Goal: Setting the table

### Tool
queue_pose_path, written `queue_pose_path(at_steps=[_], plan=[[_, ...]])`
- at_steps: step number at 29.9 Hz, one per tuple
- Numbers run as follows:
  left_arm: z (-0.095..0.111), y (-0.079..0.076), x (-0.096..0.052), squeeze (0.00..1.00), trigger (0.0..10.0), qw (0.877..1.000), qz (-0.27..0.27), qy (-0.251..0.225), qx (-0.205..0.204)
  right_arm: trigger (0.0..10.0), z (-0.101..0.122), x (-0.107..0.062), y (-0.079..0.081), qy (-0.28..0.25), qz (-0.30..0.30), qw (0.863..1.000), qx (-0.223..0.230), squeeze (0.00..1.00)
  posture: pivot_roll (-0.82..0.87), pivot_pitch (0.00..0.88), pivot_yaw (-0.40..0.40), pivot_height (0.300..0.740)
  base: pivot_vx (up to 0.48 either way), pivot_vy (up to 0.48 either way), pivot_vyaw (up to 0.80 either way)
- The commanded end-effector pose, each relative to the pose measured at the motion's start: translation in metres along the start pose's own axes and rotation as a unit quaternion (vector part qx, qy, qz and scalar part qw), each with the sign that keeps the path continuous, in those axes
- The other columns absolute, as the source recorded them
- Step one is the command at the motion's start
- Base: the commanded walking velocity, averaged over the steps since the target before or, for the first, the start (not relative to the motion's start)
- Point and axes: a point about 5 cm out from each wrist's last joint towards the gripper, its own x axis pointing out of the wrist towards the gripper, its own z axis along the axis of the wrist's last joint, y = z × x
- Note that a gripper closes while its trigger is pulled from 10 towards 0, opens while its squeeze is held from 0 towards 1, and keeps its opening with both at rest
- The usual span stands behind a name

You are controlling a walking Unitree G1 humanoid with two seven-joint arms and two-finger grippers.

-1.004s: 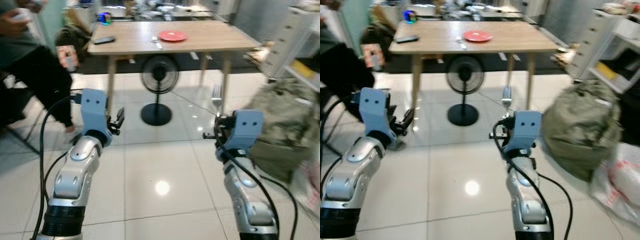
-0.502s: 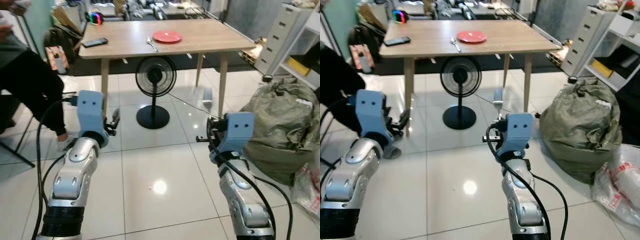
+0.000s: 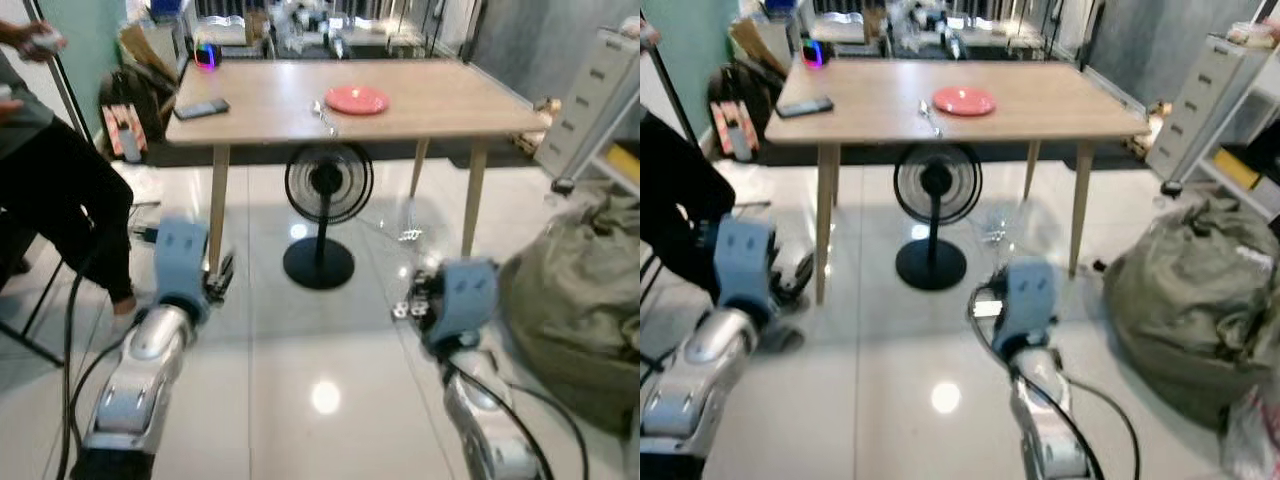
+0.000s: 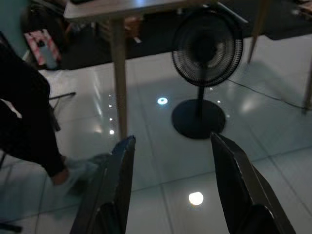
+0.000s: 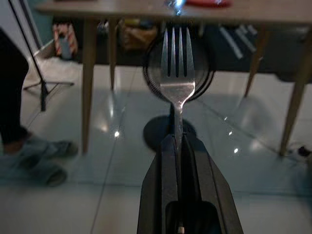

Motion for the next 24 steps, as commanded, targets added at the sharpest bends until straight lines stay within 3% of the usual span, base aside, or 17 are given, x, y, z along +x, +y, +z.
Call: queue_pose_path(at_steps=[1,11,24], plan=[[-0.004,-0.001,-0.003,0.0,10.0,1.0,-0.003,-0.002,0.007,10.0,0.0,-0.003,-0.005,-0.007,-0.002,1.0,-0.006,0.0,-0.02,0.013,0.066,0.74,0.48,0.0,0.0],[-0.008,0.013,-0.011,0.0,10.0,1.0,0.012,0.0,0.017,10.0,-0.001,-0.01,-0.015,-0.011,-0.008,1.0,-0.015,0.0,-0.02,0.009,0.058,0.74,0.48,0.0,0.0],[0.003,0.01,-0.009,0.0,10.0,1.0,0.004,-0.022,0.019,10.0,0.008,-0.009,-0.02,-0.025,-0.015,0.999,-0.018,0.0,-0.02,0.0,0.05,0.74,0.48,0.0,0.0]])
